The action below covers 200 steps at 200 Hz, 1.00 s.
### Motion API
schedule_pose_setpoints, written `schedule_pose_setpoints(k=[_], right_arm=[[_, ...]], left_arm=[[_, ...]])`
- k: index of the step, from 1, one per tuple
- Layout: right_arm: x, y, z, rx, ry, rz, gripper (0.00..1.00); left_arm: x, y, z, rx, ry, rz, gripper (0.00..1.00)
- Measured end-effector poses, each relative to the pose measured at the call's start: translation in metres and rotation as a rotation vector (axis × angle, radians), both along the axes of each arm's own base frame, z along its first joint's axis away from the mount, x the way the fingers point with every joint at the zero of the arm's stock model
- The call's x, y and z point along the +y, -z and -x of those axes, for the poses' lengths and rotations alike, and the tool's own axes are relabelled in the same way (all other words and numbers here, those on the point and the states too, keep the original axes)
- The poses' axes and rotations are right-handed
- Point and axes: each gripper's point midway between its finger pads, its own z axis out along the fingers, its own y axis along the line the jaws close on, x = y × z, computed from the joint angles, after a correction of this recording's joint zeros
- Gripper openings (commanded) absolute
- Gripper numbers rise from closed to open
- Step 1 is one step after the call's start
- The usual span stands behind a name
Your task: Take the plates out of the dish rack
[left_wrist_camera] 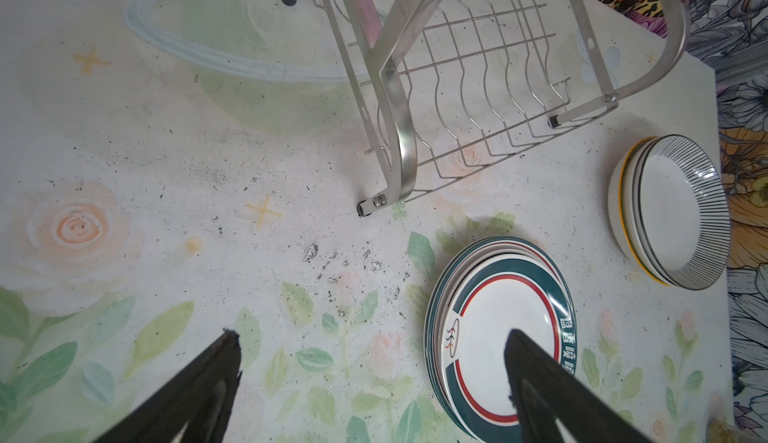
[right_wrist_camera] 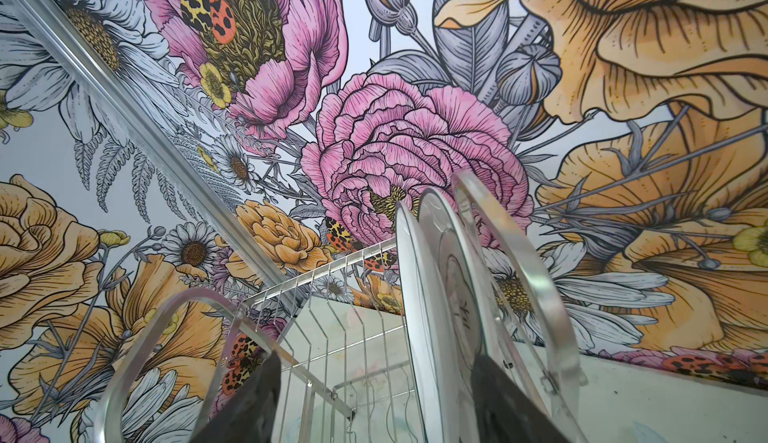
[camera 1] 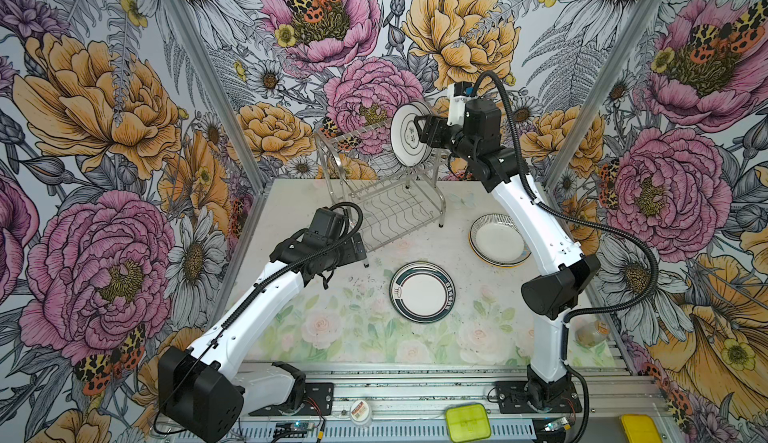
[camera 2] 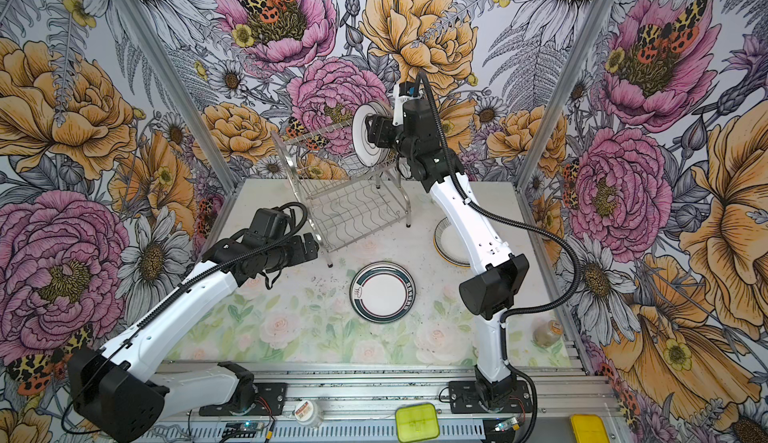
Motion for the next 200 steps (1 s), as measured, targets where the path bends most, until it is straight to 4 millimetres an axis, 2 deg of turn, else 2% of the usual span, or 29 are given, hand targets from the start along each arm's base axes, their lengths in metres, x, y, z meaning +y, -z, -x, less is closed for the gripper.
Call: schedule_pose_setpoints(k=[27, 94, 130, 200], right_arm=[[0.004, 0.006, -0.003, 0.014, -0.013, -0.007, 0.66], [0.011, 0.034, -0.018, 0.061, -0.011, 0.013, 0.63], [0.011, 0.037, -0.019, 0.063, -0.007, 0.018, 0.59], [0.007, 0.043, -0.025, 0.070, 0.009, 0.027, 0.45]], left_arm=[[0.000, 0.000, 0.000, 0.001, -0.001, 0.001, 0.99], [0.005, -0.001, -0.001, -0.001, -0.015, 0.008, 0.99], [0.005, -0.001, -0.001, 0.001, -0.015, 0.010, 0.99], [0.007, 0.004, 0.000, 0.013, -0.013, 0.012, 0.99]])
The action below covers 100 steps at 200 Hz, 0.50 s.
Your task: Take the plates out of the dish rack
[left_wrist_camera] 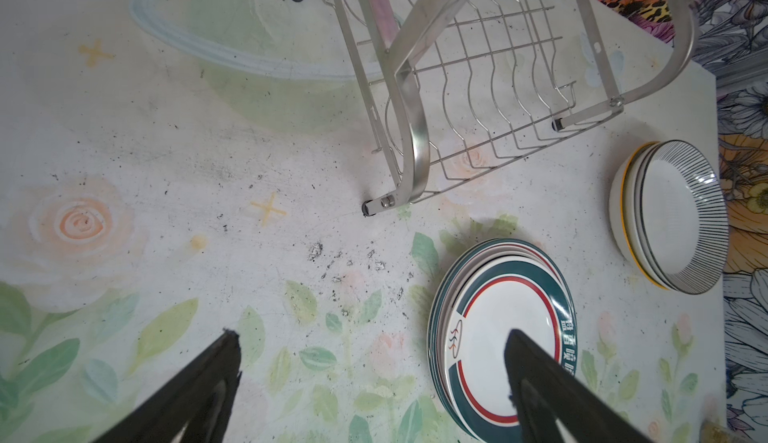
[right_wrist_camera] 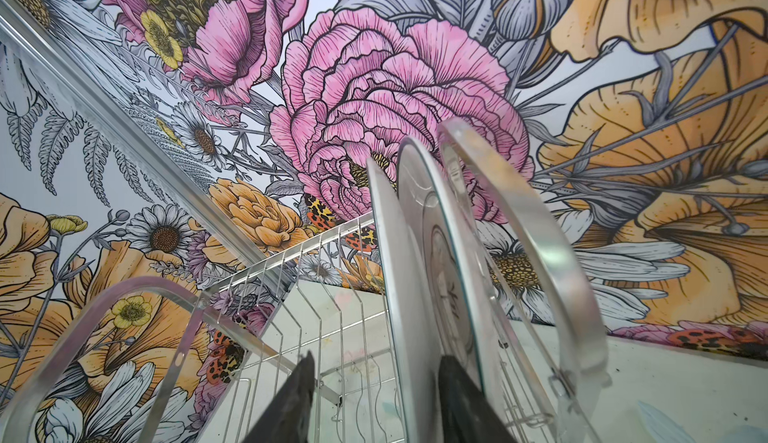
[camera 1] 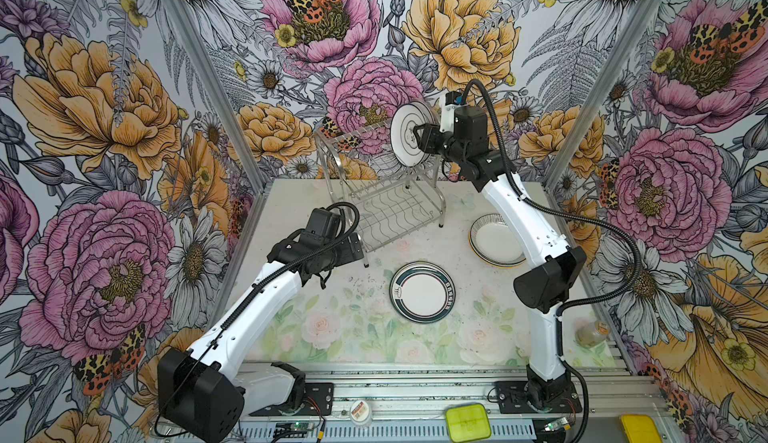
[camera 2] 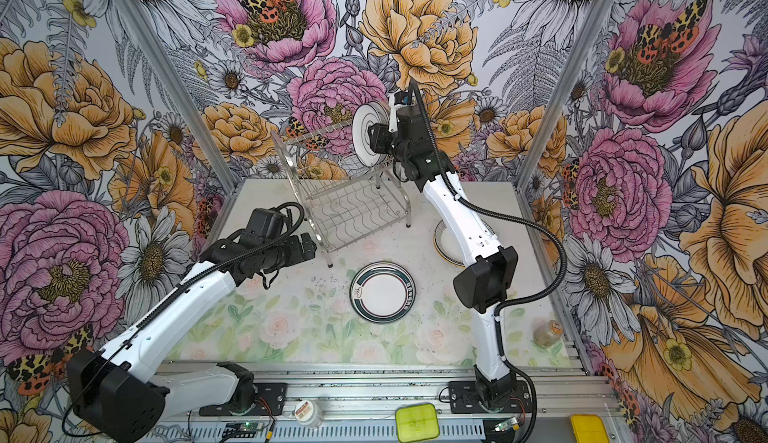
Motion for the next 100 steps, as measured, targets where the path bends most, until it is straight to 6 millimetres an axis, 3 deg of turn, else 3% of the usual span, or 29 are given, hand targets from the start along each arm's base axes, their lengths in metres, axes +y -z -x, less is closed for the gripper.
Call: schedule_pose_setpoints(k=[36, 100], right_arm=[[0.001, 0.010, -0.006, 0.007, 0.007, 0.023, 0.37], [-0.001, 0.014, -0.008, -0.011, 0.045, 0.081, 0.33]], left_arm=[[0.002, 0.001, 0.000, 0.003, -0.005, 0.003, 0.99], [0.005, 0.003, -0.001, 0.008, -0.014, 0.003, 0.99]])
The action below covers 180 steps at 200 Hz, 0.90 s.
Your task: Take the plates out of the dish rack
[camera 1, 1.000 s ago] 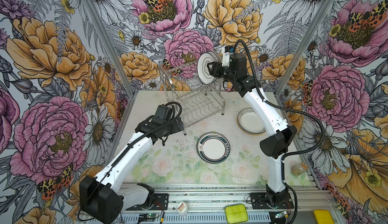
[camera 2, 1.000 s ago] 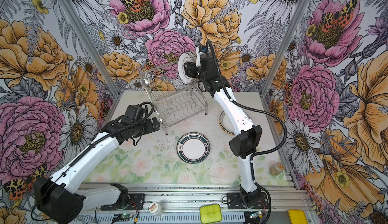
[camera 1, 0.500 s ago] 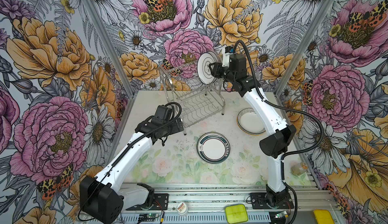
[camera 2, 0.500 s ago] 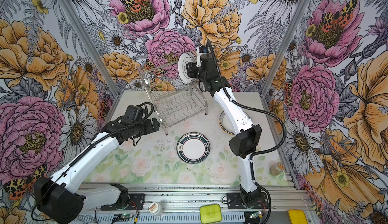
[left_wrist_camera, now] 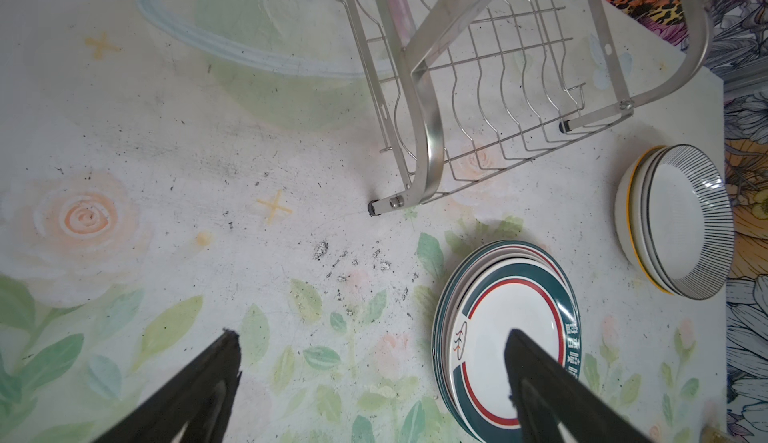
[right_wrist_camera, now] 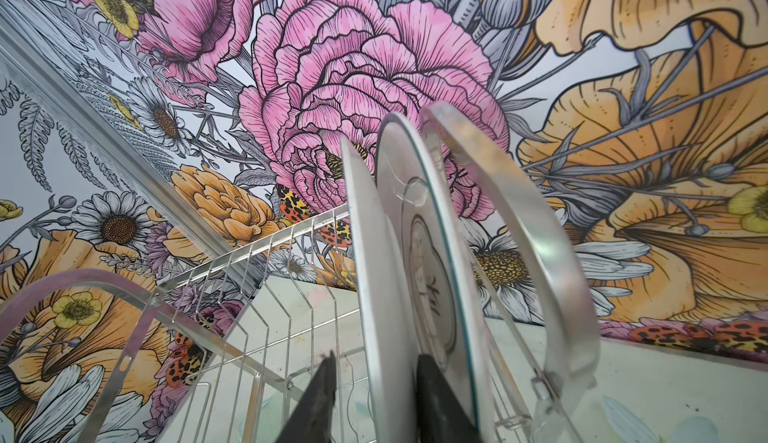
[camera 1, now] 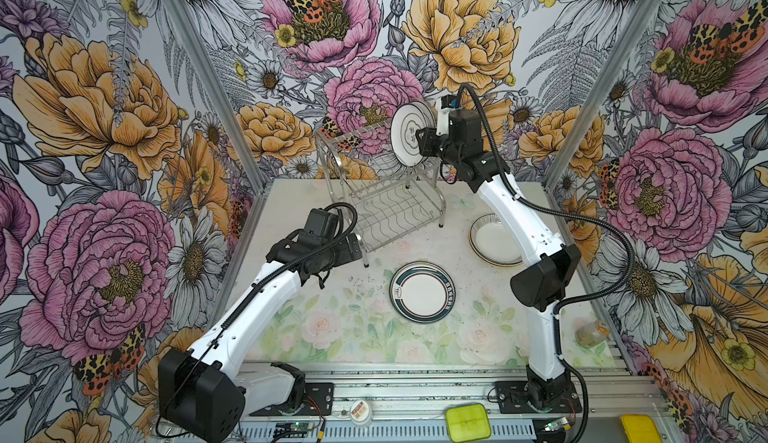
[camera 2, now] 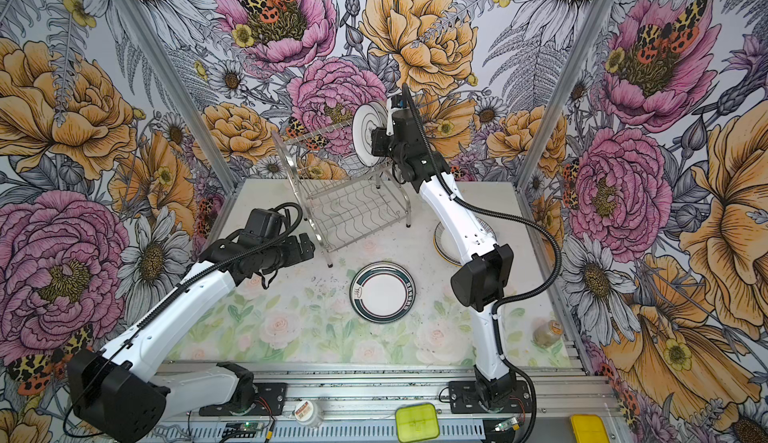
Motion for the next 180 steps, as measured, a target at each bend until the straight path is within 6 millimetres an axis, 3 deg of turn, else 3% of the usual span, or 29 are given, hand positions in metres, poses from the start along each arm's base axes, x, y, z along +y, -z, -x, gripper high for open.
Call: schedule_pose_setpoints(k=[71, 180], right_arm=[[0.004, 0.002, 0.002, -0.035, 0.032, 0.083, 0.26], [-0.001, 0.013, -0.003, -0.043, 0.094, 0.180, 0.07]], left_arm=[[0.002, 0.000, -0.001, 0.000, -0.007, 0.000, 0.99], [0.003, -0.003, 0.003, -0.011, -0.009, 0.007, 0.99]])
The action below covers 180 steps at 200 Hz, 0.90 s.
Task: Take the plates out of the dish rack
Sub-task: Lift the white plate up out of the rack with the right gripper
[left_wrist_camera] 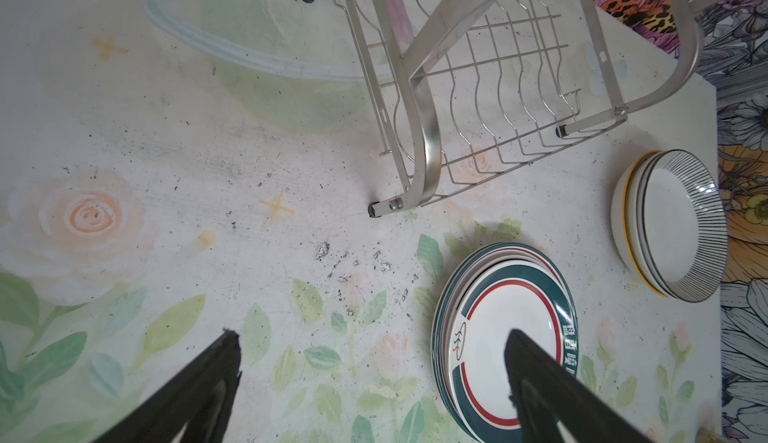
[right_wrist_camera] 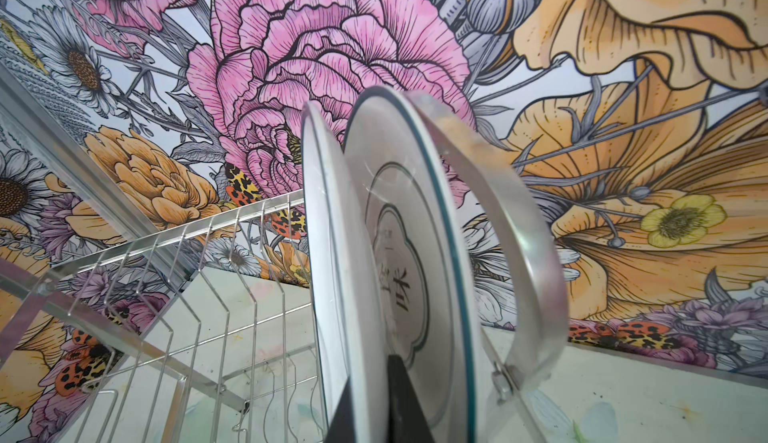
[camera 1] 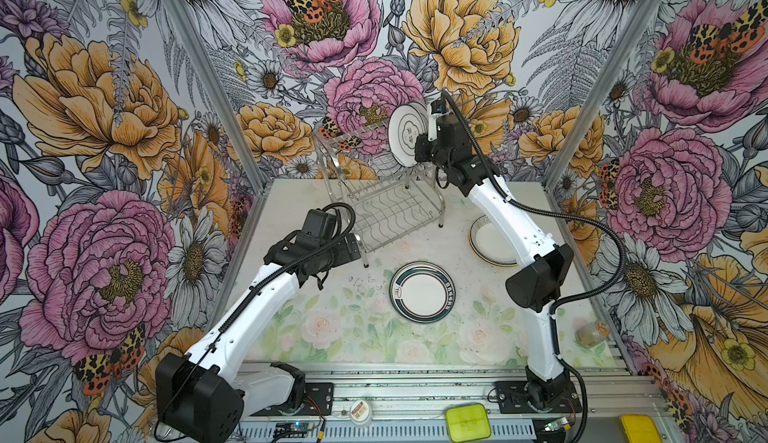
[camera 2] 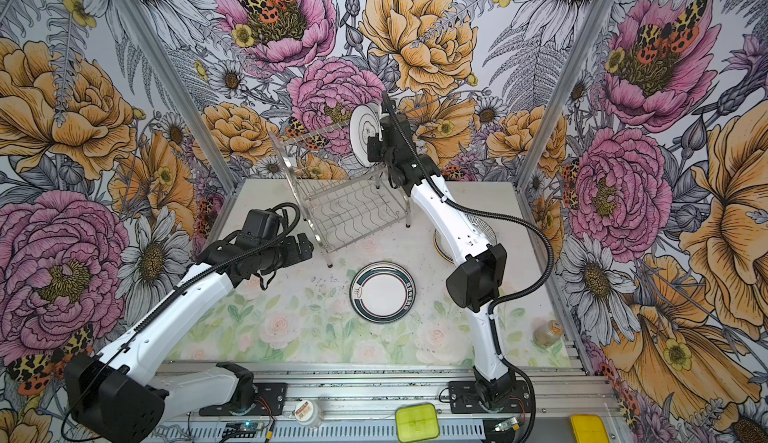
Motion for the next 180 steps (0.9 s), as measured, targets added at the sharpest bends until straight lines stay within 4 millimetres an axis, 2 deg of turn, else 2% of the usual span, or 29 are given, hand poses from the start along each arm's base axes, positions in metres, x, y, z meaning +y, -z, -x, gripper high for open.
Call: schedule_pose_setpoints(k=[38, 111, 148, 180], right_arm=[[0.001, 0.000, 0.002, -0.009, 0.014, 0.030, 0.00], [0.009, -0.008, 0.011, -0.057, 0.033, 0.140, 0.00], [0.014, -0.027, 0.018, -0.116, 0.048, 0.193, 0.00], [0.022, -0.057, 0.024, -0.200, 0.036, 0.183, 0.00]], left_arm=[[0.002, -0.003, 0.001, -0.010, -0.005, 0.005, 0.99], [0.000, -0.002, 0.001, -0.008, 0.004, 0.017, 0.99], [-0.002, 0.000, 0.006, -0.014, 0.014, 0.034, 0.99], [0.001, -0.001, 0.011, -0.034, 0.009, 0.044, 0.99]])
